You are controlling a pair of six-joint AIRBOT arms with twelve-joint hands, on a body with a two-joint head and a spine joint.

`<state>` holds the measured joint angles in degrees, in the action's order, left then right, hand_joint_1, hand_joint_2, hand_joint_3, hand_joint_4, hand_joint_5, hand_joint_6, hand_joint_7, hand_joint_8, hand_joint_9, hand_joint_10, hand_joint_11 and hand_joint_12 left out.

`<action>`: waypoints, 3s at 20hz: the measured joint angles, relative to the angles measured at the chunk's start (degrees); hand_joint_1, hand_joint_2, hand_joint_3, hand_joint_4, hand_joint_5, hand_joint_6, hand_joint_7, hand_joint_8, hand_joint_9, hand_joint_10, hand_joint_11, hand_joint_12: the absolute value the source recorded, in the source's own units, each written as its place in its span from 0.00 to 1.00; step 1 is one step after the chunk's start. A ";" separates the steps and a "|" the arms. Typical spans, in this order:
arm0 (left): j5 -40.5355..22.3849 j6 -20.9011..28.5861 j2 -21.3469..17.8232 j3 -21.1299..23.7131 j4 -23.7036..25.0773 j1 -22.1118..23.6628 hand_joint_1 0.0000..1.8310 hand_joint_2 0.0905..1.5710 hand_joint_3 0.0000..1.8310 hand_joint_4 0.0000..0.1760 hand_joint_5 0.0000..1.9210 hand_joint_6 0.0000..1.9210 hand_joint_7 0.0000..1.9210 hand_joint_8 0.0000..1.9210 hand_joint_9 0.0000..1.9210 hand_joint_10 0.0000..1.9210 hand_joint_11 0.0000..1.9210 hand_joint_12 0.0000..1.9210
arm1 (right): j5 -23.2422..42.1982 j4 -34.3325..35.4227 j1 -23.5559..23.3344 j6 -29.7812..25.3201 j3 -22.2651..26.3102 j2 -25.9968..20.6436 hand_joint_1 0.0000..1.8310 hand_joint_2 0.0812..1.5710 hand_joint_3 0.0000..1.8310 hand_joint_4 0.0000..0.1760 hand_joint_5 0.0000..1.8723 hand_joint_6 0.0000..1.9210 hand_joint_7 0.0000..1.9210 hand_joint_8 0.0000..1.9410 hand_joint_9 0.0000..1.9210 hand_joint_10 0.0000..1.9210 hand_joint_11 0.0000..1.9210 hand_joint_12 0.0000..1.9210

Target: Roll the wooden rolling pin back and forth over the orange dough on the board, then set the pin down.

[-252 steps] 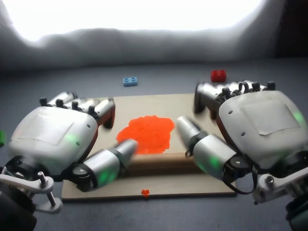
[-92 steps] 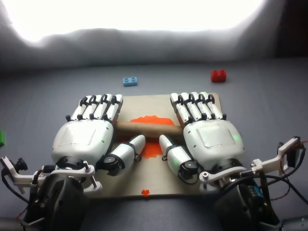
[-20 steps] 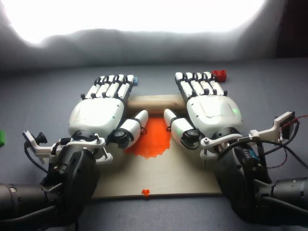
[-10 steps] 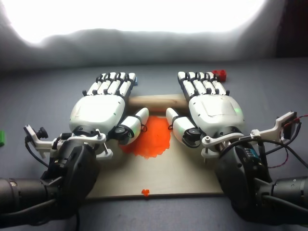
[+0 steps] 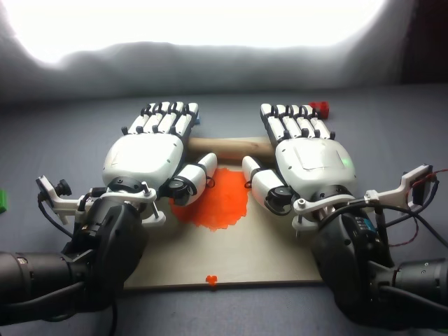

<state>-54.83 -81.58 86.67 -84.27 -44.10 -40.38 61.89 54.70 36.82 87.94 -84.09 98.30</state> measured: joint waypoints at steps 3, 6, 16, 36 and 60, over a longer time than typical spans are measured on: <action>0.02 -0.09 0.00 0.00 -0.02 0.02 0.00 1.00 0.03 0.00 0.00 0.00 0.00 0.00 0.00 0.00 0.00 0.00 | 0.09 0.02 0.04 0.20 0.02 0.00 0.00 0.99 0.01 0.00 0.00 0.00 0.00 0.00 0.00 0.00 0.00 0.00; 0.28 -0.44 -0.52 0.59 -0.04 0.02 0.00 1.00 0.03 0.00 0.00 0.00 0.00 0.00 0.00 0.00 0.00 0.00 | -0.04 0.00 0.04 0.20 0.02 0.02 0.00 1.00 0.01 0.00 0.00 0.00 0.00 0.00 0.00 0.00 0.00 0.00; 0.68 -0.63 -1.38 1.57 -0.52 0.02 0.00 1.00 0.05 0.00 0.00 0.00 0.00 0.00 0.00 0.00 0.00 0.00 | 0.20 -0.31 0.28 0.48 0.57 -0.07 0.00 1.00 0.01 0.00 0.00 0.00 0.00 0.00 0.00 0.00 0.00 0.00; 0.59 -0.92 -2.23 2.58 0.11 0.33 0.00 1.00 0.07 0.00 0.16 0.02 0.19 0.01 0.16 0.02 0.00 0.26 | 2.89 -1.18 1.11 0.83 2.75 -0.46 0.00 1.00 0.01 0.00 0.13 0.01 0.16 0.01 0.15 0.02 0.00 0.36; -7.69 -0.61 -2.93 5.77 3.63 -4.15 0.00 1.00 0.07 0.00 0.19 0.00 0.25 0.00 0.19 0.00 0.00 0.32 | 7.67 -1.97 2.40 3.13 6.95 -0.70 0.00 0.99 0.01 0.00 0.18 0.01 0.22 0.00 0.21 0.01 0.00 0.49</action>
<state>-62.52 -82.19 83.74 -78.50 -40.47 -44.53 69.56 52.73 39.22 91.07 -77.14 97.60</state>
